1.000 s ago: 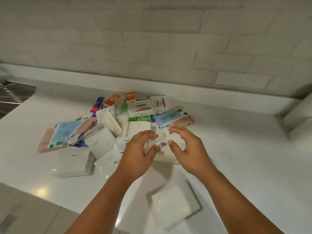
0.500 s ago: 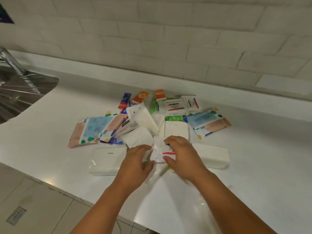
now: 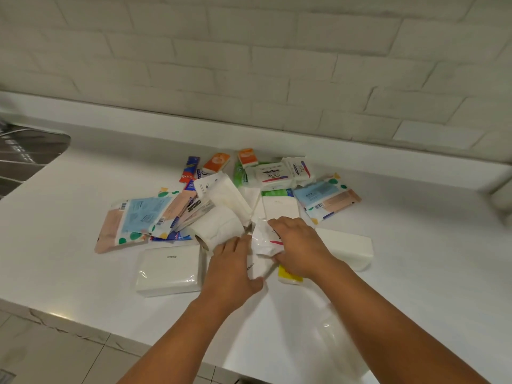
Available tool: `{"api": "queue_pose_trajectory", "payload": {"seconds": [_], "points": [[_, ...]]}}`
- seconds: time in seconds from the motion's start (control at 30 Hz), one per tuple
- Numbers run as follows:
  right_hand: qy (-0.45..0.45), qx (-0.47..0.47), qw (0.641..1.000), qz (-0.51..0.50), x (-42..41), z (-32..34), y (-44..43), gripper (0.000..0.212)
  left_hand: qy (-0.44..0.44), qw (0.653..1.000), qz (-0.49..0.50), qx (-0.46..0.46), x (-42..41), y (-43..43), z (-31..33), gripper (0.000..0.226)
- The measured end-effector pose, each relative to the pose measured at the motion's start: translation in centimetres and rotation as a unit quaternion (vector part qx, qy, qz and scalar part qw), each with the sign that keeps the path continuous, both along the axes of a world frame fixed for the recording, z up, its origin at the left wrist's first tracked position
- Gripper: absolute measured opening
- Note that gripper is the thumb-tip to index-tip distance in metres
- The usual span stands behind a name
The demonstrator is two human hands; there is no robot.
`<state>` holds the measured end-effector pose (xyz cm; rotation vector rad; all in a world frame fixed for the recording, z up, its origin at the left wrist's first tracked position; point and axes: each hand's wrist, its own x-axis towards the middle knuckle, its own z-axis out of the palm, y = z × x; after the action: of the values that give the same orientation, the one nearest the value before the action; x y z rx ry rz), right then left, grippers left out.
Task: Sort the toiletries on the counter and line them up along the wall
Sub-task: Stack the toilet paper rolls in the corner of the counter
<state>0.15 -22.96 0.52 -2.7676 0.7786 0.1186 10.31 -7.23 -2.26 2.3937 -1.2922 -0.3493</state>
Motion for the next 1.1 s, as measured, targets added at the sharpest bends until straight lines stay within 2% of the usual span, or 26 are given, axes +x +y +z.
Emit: {"api": "queue_pose_trajectory", "payload": {"seconds": [0.1,0.33,0.4,0.47,0.53,0.63,0.7,0.77,0.9,1.03,1.1], "points": [[0.0,0.008,1.0,-0.015,0.0,-0.1,-0.5,0.072,-0.011,1.0,0.0,0.001,0.0,-0.2,0.0,0.102],[0.014,0.01,0.999,-0.031,0.1,-0.1,-1.8,0.071,0.044,0.995,-0.085,0.003,-1.2,-0.3,0.2,0.093],[0.015,0.029,0.999,-0.024,0.2,0.2,-1.8,0.071,0.057,0.994,-0.061,-0.069,-0.7,-0.2,0.8,0.076],[0.001,0.052,0.999,-0.013,0.7,0.6,-1.6,0.07,0.02,0.986,-0.006,-0.166,0.7,0.1,1.5,0.053],[-0.03,0.079,0.996,0.004,1.5,1.2,-1.0,0.072,-0.017,0.979,0.068,-0.193,2.7,0.7,2.4,0.048],[-0.083,0.108,0.99,0.037,3.4,2.0,0.3,0.068,-0.024,0.985,0.126,-0.12,6.0,1.6,3.1,0.078],[-0.1,0.112,0.987,0.057,4.9,2.4,1.2,0.07,0.008,0.992,0.118,-0.045,7.8,2.1,2.9,0.103],[-0.099,0.115,0.986,0.067,6.3,2.3,2.1,0.078,0.056,0.993,0.1,0.016,9.2,2.5,2.5,0.113],[-0.069,0.13,0.987,0.065,8.6,1.4,4.0,0.095,0.156,0.986,0.047,0.027,10.8,3.0,2.0,0.099],[-0.064,0.146,0.987,0.022,9.8,0.5,5.1,0.101,0.183,0.983,-0.005,0.001,11.6,3.3,1.2,0.092],[-0.077,0.157,0.985,0.003,10.2,0.4,5.4,0.1,0.174,0.985,0.003,-0.01,11.7,3.3,0.8,0.082]]}}
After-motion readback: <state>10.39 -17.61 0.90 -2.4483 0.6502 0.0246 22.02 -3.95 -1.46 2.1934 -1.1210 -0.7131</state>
